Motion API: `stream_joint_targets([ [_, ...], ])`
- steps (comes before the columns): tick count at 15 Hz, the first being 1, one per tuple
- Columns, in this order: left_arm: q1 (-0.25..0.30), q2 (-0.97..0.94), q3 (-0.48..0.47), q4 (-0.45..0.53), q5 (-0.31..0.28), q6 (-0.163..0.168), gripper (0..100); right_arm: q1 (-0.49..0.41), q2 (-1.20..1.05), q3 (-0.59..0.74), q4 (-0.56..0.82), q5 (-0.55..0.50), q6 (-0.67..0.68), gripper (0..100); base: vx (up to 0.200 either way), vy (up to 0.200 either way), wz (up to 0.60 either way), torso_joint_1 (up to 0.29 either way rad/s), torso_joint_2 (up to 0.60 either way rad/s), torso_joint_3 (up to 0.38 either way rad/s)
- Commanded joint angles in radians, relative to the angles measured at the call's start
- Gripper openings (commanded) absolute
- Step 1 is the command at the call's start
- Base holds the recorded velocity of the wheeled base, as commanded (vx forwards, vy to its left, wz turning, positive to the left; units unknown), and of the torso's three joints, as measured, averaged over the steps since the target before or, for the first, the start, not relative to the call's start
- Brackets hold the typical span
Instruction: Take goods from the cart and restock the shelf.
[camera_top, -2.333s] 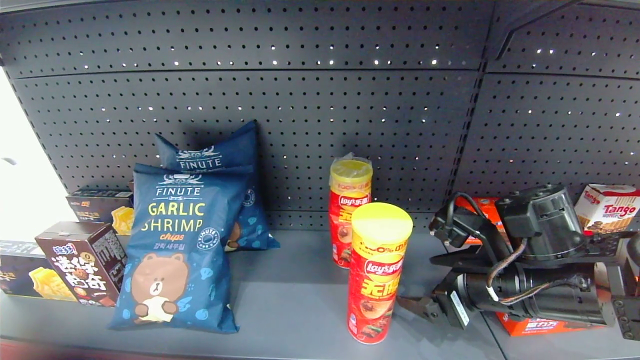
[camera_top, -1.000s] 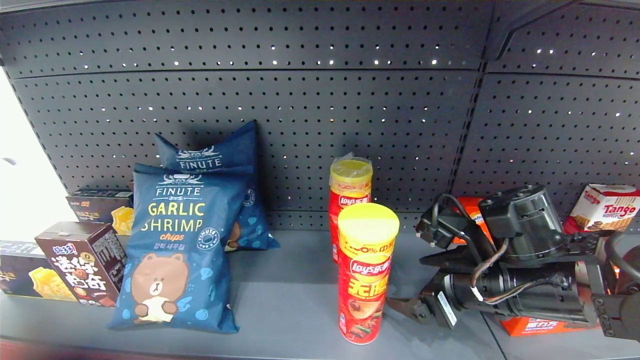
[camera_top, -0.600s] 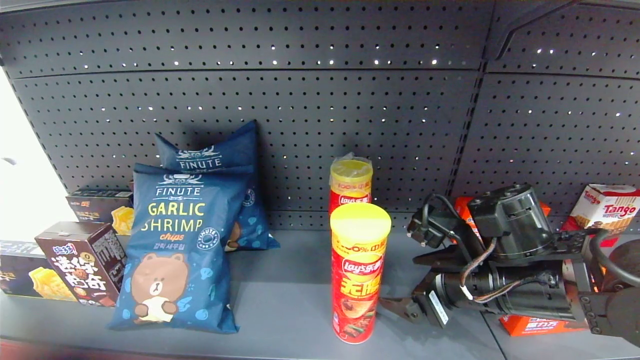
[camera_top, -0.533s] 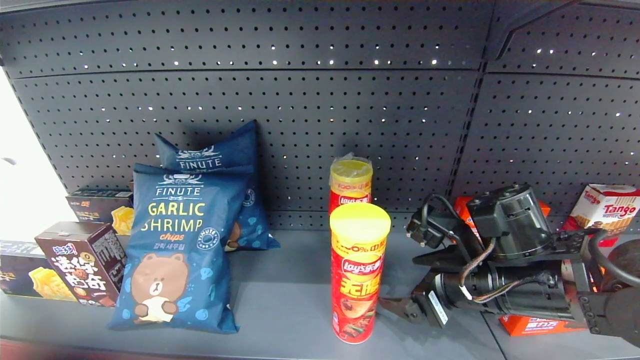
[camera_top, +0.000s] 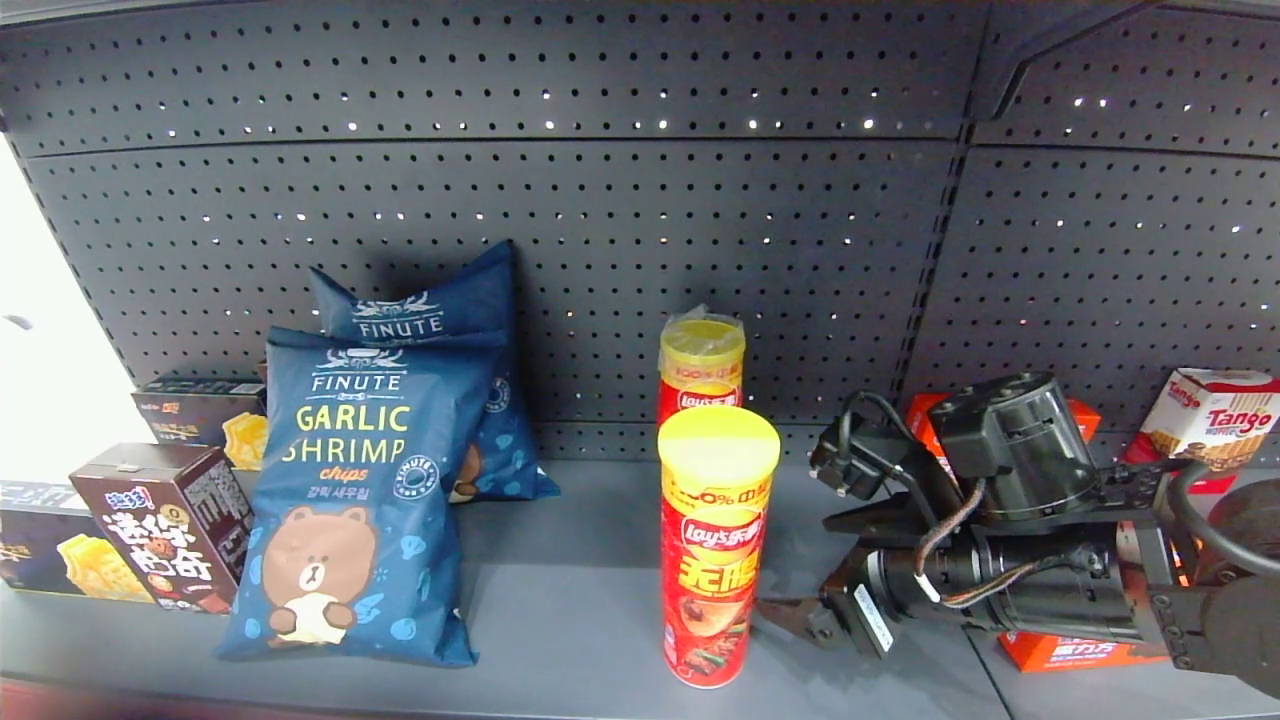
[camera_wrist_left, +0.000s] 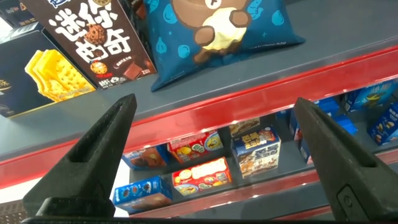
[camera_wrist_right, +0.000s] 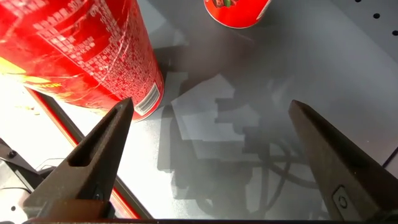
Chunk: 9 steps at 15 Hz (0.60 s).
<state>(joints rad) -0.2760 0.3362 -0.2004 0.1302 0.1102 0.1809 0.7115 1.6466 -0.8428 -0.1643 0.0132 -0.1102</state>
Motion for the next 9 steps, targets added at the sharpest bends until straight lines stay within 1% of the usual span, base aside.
stream_joint_targets([
  [1, 0.000, -0.011, 0.003, 0.000, 0.000, 0.000, 100, 0.003, 0.006, 0.001, -0.001, 0.001, 0.000, 100, 0.000, 0.000, 0.00, 0.000, 0.00, 0.000],
  [9, 0.000, -0.011, 0.003, 0.000, 0.000, 0.000, 100, -0.003, -0.007, 0.005, -0.001, 0.001, 0.000, 100, 0.000, 0.000, 0.00, 0.000, 0.00, 0.000],
])
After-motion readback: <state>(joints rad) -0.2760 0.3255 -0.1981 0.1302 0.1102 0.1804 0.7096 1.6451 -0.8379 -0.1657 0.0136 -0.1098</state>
